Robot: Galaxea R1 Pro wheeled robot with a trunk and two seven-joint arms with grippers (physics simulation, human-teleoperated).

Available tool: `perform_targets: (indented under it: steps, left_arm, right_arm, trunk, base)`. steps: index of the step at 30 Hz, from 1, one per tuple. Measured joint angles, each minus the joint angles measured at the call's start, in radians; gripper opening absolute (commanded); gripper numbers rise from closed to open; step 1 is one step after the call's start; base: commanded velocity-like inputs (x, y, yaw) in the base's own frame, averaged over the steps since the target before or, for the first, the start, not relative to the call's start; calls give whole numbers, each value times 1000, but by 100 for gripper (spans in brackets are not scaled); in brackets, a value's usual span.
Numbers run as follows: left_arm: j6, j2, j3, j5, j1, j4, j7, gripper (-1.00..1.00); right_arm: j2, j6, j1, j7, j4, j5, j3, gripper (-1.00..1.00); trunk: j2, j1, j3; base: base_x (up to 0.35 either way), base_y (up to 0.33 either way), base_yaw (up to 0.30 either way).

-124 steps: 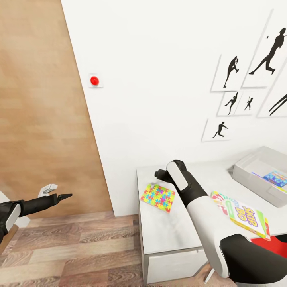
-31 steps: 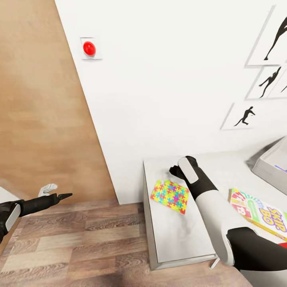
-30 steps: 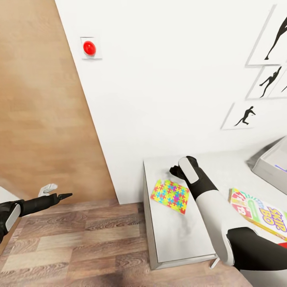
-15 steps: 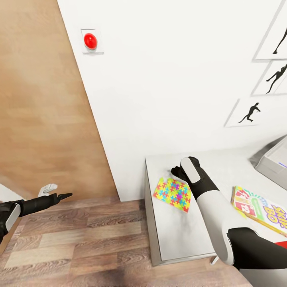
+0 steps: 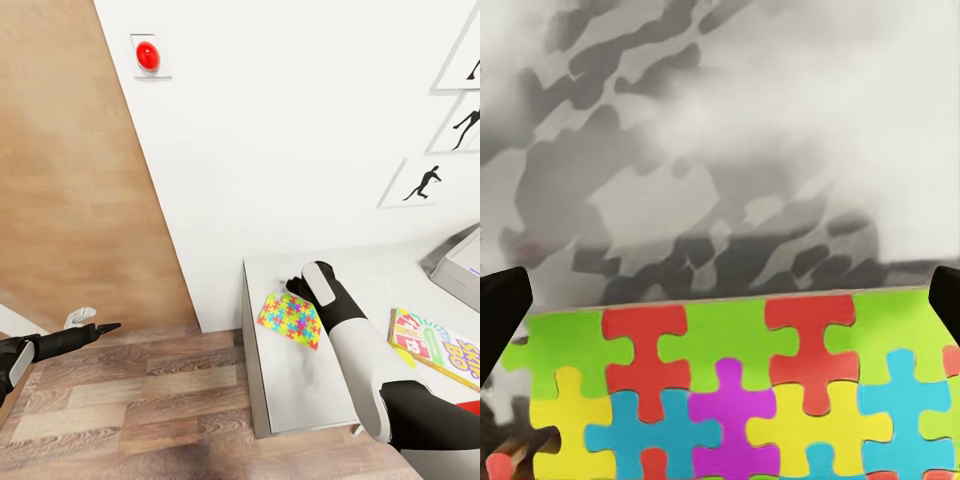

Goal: Put all the toys in the child's room - the three board games (two on the bed and one on the table), the two jigsaw puzzles on the table, and the tennis ball on the table - inside the toy box on the table in the child's room.

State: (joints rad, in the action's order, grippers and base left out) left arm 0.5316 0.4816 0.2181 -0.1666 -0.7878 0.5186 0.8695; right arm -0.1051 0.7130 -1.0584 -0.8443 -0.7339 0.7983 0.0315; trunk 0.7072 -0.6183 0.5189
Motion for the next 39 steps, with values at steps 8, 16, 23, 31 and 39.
perform_targets:
  steps: [8, 16, 23, 31, 39]
  left_arm:
    - [0, 0, 0, 0, 0, 0, 0, 100]
    - [0, 0, 0, 0, 0, 0, 0, 100]
    - [0, 0, 0, 0, 0, 0, 0, 100]
    - [0, 0, 0, 0, 0, 0, 0, 100]
    - [0, 0, 0, -1, 0, 0, 0, 100]
  right_arm:
    - [2, 5, 1, 0, -26, -4, 0, 100]
    - [2, 1, 2, -1, 9, 4, -1, 100]
    - [3, 2, 3, -1, 9, 4, -1, 100]
    - [2, -1, 4, 0, 9, -2, 1, 100]
    - [2, 0, 4, 0, 9, -4, 1, 100]
  trunk:
    - [0, 0, 13]
    - [0, 0, 26]
    - [0, 0, 34]
    - [0, 0, 34]
    - [0, 0, 34]
  base:
    - [0, 0, 0]
    - [0, 0, 0]
    - [0, 0, 0]
    - [-49, 0, 0]
    - [-185, 0, 0]
